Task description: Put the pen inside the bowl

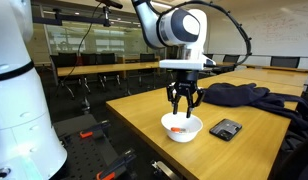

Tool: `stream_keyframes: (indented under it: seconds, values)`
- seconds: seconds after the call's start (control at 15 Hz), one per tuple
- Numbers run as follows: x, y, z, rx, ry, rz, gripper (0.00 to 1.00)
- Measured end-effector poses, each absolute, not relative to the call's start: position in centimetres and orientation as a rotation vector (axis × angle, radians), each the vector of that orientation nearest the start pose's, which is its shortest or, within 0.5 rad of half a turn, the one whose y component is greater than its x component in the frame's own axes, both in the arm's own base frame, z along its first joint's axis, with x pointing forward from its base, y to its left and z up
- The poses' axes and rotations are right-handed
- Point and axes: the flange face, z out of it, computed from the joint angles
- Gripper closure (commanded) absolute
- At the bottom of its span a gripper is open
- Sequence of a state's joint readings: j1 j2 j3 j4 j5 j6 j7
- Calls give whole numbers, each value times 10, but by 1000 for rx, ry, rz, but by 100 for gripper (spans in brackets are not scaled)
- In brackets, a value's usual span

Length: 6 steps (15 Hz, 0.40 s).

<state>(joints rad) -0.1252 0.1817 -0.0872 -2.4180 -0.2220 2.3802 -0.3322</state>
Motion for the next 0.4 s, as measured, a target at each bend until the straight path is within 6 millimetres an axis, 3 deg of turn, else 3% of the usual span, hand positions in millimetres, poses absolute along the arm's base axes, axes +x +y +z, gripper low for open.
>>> stream_keyframes:
  seconds: [0.13, 0.4]
  values:
    - [462, -95, 237, -3189, -482, 328, 3]
    - [453, -77, 278, -3226, -456, 204, 0]
